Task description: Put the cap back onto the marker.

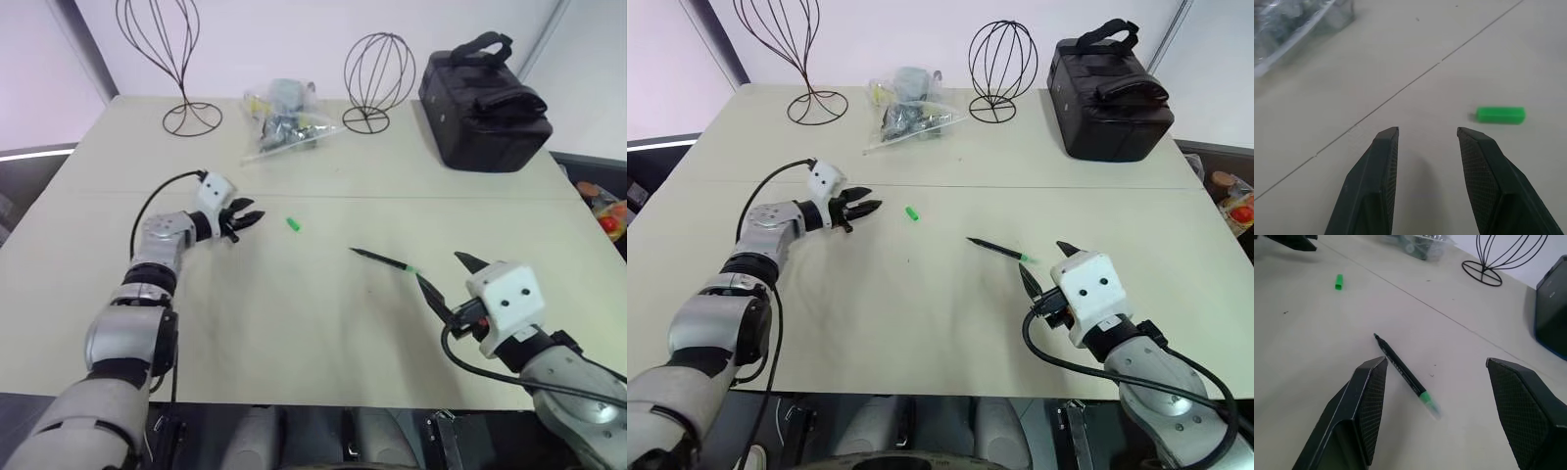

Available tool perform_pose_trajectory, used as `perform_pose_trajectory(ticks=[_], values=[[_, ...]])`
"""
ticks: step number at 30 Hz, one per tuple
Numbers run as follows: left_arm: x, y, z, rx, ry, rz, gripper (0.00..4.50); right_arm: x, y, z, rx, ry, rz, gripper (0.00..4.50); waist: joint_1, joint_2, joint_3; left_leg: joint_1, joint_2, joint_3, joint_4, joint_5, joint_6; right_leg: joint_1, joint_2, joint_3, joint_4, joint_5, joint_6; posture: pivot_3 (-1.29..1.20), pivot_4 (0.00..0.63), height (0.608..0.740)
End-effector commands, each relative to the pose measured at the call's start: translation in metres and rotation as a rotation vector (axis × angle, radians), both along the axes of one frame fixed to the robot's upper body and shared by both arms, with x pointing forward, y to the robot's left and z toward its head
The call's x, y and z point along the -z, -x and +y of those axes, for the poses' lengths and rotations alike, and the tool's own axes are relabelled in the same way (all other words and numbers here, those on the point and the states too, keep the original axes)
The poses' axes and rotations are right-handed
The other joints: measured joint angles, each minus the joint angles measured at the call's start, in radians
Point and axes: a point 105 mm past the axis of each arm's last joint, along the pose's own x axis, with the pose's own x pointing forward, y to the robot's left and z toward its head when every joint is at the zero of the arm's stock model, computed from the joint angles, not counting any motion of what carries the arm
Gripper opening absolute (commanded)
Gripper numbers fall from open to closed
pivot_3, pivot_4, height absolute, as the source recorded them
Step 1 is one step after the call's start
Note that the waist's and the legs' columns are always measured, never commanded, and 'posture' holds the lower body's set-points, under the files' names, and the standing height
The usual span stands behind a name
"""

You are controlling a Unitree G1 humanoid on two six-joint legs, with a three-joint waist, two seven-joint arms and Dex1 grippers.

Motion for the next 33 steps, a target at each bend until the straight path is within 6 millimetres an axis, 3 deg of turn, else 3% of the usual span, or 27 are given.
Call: perform_pose_trajectory(ticks=[1,14,33], values=[[-0.006,0.0,-0.018,0.077,-0.037,-0.021,1.98,-0.008,0.0,0.004,-0.013,0.009,-0.036,3.29,0.0,0.0,0.0,0.0,0.0,0.0,0.0,0.0,0.0,0.0,0.0,0.0,0.0,0.0,0.0,0.0,0.15,0.74],[-0.001,-0.001,-0.025,0.1,-0.114,-0.01,1.98,-0.01,0.0,0.002,-0.002,0.01,-0.048,3.29,0.0,0.0,0.0,0.0,0.0,0.0,0.0,0.0,0.0,0.0,0.0,0.0,0.0,0.0,0.0,0.0,0.15,0.74],[0.015,0.01,-0.051,0.203,-0.126,0.006,1.98,-0.013,-0.001,0.0,-0.002,0.022,-0.052,3.29,-0.001,0.0,0.0,0.0,0.0,0.0,0.0,0.0,0.0,0.0,0.0,0.0,0.0,0.0,0.0,0.0,0.15,0.74]])
